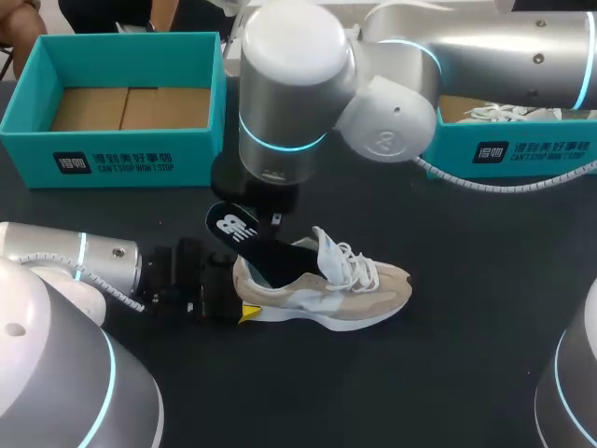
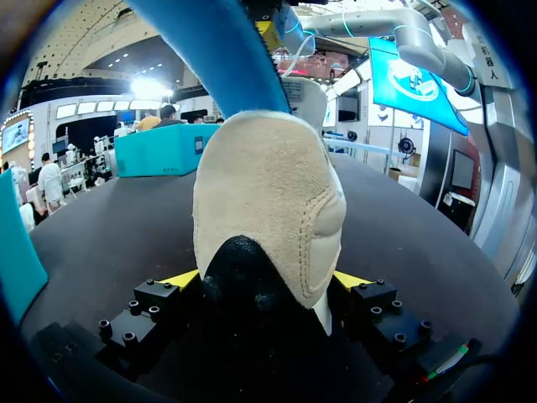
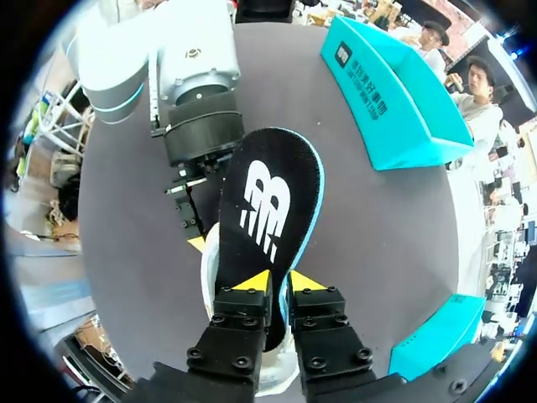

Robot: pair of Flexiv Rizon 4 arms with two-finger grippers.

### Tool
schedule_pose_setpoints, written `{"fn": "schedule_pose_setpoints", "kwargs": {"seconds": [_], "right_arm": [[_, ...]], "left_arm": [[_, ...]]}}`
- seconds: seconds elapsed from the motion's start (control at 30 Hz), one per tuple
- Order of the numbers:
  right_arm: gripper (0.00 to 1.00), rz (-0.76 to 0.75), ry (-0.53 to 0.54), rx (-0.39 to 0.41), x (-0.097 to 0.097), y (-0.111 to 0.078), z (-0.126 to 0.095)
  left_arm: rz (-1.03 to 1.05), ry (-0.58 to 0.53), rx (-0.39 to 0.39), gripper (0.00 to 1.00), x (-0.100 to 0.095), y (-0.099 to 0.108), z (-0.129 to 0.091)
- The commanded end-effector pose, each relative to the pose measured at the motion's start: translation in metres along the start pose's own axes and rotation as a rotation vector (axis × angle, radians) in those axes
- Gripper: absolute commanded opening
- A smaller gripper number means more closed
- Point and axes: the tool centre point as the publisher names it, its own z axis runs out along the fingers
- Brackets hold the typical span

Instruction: Take the shoe out of the shoebox, open the shoe tongue, remove and reinsert the insole, then place the shoe into the shoebox

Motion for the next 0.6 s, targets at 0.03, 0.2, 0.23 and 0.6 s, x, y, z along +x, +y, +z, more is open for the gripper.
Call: {"fn": "schedule_pose_setpoints", "kwargs": {"seconds": [0.03,0.2,0.23,0.6], "right_arm": [[1.0,0.04,0.035,-0.072,0.006,-0.014,-0.003],[1.0,0.085,0.188,-0.188,0.013,-0.023,0.0],[1.0,0.106,0.222,-0.209,0.014,-0.024,-0.001],[1.0,-0.003,0.592,-0.288,0.024,-0.022,0.0]], "left_arm": [[0.0,0.0,-0.003,0.0,0.001,0.002,0.002],[0.0,0.0,-0.003,0.0,0.001,0.002,0.002],[0.0,0.0,-0.003,0.0,0.001,0.002,0.002],[0.0,0.0,-0.003,0.0,0.001,0.002,0.002]]}}
